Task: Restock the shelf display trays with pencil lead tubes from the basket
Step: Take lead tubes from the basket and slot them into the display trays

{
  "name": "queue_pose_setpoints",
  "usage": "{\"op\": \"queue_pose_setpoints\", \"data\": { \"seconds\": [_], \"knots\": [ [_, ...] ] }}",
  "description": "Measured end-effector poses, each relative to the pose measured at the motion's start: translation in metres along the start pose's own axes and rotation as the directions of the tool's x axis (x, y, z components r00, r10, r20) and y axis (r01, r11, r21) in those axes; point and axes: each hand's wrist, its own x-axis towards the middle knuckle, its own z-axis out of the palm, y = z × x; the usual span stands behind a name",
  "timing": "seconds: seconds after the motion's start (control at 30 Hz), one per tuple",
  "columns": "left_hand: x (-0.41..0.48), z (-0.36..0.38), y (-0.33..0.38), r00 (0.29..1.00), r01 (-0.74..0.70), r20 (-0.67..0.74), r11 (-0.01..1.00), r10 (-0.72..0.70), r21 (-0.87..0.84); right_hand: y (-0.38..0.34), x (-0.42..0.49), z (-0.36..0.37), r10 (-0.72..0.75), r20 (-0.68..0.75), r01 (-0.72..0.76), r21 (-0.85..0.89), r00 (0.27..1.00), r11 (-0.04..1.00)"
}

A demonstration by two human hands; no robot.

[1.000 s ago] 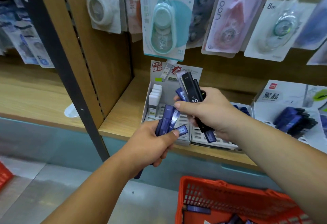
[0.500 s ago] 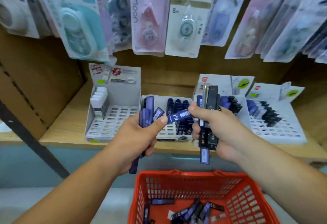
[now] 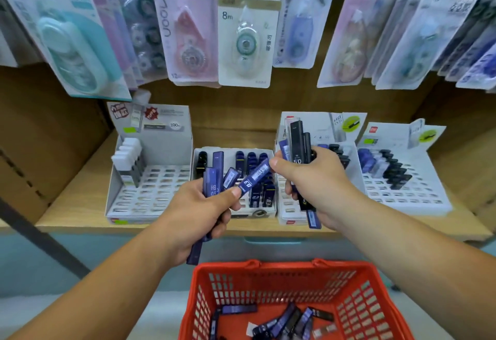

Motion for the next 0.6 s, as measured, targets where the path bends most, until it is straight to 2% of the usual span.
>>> {"op": "queue_pose_setpoints", "data": {
  "seconds": [0.13,0.3,0.47,0.6],
  "knots": [
    [0.006,-0.008,-0.001,0.999,0.035,-0.014,0.998,-0.035,-0.05,-0.007,0.01,0.005,-0.018,0.114,0.02,-0.017,0.993,1.0],
    [0.014,-0.01,-0.001,0.995,0.079,-0.038,0.958,-0.094,-0.276,-0.01,0.017,0.013,-0.066,0.194,0.081,-0.071,0.979,0.994],
    [0.022,-0.012,0.0,0.985,0.111,-0.073,0.896,-0.157,-0.43,-0.012,0.017,0.011,-0.107,0.387,0.139,-0.055,0.916,0.989],
    [0.024,-0.009,0.001,0.985,0.154,-0.012,0.9,-0.174,-0.409,-0.015,0.023,0.012,-0.108,0.297,0.153,-0.131,0.949,0.98]
  ]
}}
